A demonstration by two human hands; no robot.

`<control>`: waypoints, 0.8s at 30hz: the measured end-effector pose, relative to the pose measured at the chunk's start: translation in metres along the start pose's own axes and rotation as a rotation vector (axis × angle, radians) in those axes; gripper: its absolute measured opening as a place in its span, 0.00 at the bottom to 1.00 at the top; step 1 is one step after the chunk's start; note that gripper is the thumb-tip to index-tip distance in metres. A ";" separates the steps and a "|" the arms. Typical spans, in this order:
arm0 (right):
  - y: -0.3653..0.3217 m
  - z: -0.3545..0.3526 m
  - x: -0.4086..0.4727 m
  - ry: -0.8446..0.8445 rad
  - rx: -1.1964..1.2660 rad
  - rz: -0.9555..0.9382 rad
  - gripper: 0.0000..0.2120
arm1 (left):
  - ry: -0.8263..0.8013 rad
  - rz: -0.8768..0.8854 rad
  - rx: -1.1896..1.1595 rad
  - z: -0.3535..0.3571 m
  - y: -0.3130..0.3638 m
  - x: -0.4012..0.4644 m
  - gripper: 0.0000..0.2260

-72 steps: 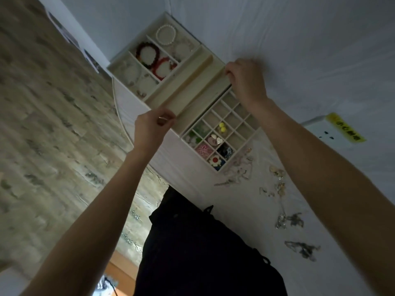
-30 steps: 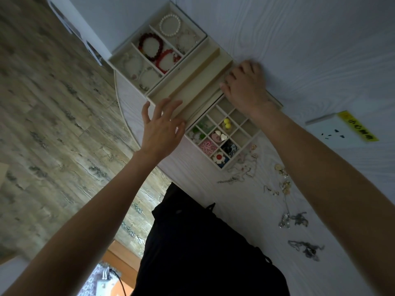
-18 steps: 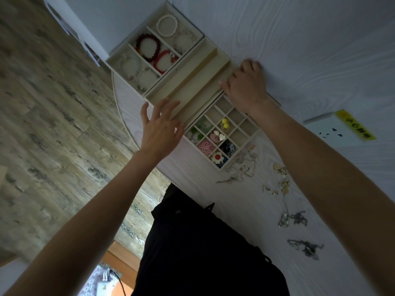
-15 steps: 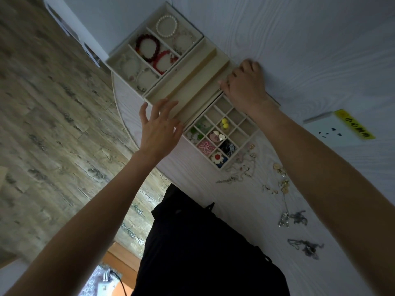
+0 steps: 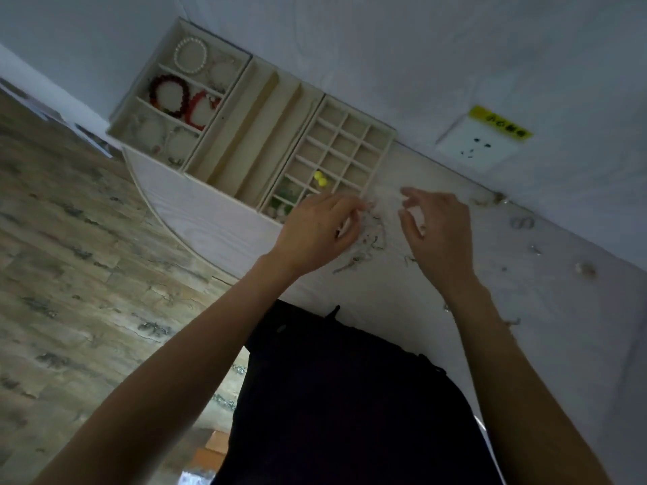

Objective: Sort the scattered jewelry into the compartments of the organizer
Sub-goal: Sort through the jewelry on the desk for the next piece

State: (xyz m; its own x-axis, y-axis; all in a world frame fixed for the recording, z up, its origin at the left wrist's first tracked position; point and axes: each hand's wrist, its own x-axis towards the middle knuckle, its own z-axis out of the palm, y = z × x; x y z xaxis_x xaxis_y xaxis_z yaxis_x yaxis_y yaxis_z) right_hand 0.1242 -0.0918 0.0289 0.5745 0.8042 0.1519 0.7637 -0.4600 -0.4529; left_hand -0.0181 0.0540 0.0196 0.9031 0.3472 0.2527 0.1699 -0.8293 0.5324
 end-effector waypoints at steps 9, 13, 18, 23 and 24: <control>0.050 -0.016 -0.136 -0.432 0.144 0.333 0.03 | -0.809 0.155 0.011 0.072 0.051 -0.003 0.16; 0.044 -0.015 -0.154 -0.553 0.215 0.381 0.09 | -0.915 0.155 0.010 0.088 0.062 -0.006 0.16; 0.043 -0.010 -0.153 -0.646 0.068 0.338 0.08 | -0.905 0.132 -0.013 0.092 0.061 -0.006 0.14; 0.045 -0.005 -0.152 -0.636 -0.015 0.281 0.07 | -0.897 0.105 -0.029 0.088 0.063 -0.006 0.13; 0.046 -0.005 -0.153 -0.636 -0.008 0.282 0.07 | -0.899 0.102 -0.033 0.087 0.063 -0.006 0.13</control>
State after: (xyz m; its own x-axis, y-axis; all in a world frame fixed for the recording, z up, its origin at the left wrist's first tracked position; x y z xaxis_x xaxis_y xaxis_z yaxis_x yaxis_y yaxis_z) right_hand 0.0727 -0.2373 -0.0109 0.4689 0.7171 -0.5156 0.6143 -0.6842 -0.3930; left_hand 0.0215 -0.0382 -0.0187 0.8831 -0.2115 -0.4189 0.0735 -0.8193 0.5686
